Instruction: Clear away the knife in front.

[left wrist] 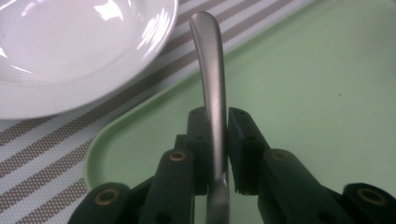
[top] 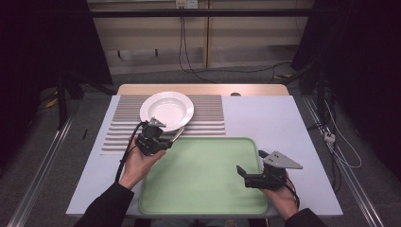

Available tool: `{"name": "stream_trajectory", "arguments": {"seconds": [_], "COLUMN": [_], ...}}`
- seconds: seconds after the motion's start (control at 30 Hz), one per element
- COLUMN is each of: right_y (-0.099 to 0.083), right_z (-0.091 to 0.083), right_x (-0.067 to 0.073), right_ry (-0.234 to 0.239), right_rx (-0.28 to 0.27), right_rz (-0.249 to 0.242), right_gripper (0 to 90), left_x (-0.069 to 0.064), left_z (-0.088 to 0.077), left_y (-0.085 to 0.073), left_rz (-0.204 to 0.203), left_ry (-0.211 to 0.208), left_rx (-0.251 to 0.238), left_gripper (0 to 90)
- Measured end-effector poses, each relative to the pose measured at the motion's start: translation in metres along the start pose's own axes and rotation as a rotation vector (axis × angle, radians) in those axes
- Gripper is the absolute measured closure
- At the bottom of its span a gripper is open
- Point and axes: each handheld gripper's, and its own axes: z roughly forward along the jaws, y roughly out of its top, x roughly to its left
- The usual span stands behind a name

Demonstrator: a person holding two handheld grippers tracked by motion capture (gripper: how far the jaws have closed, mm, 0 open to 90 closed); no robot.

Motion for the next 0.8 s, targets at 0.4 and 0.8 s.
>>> {"name": "stream_trajectory", "arguments": {"seconds": [0.4, 0.8], "right_y": [0.000, 0.000], "right_z": [0.000, 0.000], "right_x": [0.000, 0.001], "right_ry": [0.001, 0.003], "right_rx": [0.000, 0.001], "right_rz": [0.001, 0.001], "right_gripper": [1.6, 1.5], "left_x": [-0.015, -0.013], "left_z": [0.013, 0.024], "left_y": [-0.014, -0.023], "left_rz": [0.020, 0.004], "left_ry": [-0.007, -0.001], "left_rx": [0.070, 0.098], "left_gripper": [79.7, 79.6]}}
